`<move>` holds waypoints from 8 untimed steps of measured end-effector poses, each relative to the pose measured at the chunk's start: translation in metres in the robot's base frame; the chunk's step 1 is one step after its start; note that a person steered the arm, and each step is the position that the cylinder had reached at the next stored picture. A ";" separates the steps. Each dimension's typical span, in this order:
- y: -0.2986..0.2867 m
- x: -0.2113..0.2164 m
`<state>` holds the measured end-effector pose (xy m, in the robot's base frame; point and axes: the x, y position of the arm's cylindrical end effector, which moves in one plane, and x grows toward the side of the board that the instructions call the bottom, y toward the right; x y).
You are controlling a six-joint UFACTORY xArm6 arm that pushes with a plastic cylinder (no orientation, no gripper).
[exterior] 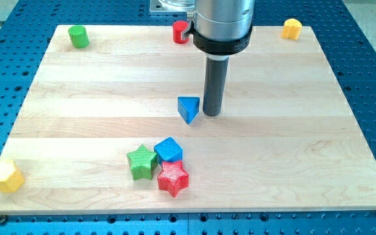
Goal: Bring the triangle at the right side of the cube
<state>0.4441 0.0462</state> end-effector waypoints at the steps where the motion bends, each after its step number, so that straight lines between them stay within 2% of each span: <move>1: 0.000 0.000; 2: 0.016 -0.014; 3: 0.003 -0.015; 6: -0.117 -0.002; 7: -0.126 0.015; 8: -0.060 0.034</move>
<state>0.4778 -0.0135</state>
